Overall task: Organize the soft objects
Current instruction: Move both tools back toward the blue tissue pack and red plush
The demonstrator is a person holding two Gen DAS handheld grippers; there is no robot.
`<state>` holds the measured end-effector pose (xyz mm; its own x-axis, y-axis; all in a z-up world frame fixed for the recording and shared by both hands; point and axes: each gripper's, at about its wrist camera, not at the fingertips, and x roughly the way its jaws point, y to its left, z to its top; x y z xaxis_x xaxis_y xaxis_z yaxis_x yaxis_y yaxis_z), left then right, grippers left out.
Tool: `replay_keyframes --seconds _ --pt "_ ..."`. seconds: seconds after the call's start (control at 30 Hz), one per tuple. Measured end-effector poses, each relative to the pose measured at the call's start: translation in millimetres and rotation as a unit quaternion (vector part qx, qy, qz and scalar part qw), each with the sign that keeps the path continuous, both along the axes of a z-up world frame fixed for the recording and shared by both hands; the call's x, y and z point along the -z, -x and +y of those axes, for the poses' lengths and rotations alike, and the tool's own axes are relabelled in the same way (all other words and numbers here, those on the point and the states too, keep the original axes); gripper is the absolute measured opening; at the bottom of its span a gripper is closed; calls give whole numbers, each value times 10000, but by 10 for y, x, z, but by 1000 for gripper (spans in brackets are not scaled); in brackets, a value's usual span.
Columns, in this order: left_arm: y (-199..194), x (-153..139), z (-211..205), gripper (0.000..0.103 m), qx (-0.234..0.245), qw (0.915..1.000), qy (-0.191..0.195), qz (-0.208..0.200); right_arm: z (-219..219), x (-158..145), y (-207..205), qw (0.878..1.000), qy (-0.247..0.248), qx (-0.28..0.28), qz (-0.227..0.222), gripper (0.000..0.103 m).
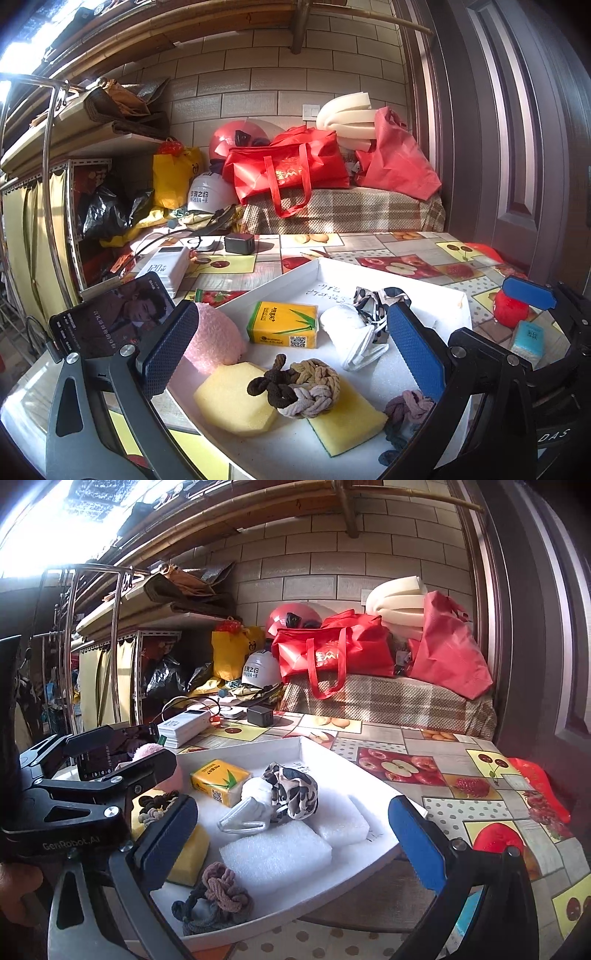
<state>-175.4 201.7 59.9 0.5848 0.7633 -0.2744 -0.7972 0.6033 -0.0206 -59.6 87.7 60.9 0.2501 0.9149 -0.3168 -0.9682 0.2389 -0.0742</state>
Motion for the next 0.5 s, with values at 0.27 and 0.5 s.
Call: replay_keyframes --seconds 0.27,0.5 --pt "-247 -9 -404 103 910 9957 12 155 -535 -30 -357 9991 57 400 133 103" --pt "-722 16 -794 103 2015 9779 257 493 -985 -44 -1155 9870 115 1539 458 103"
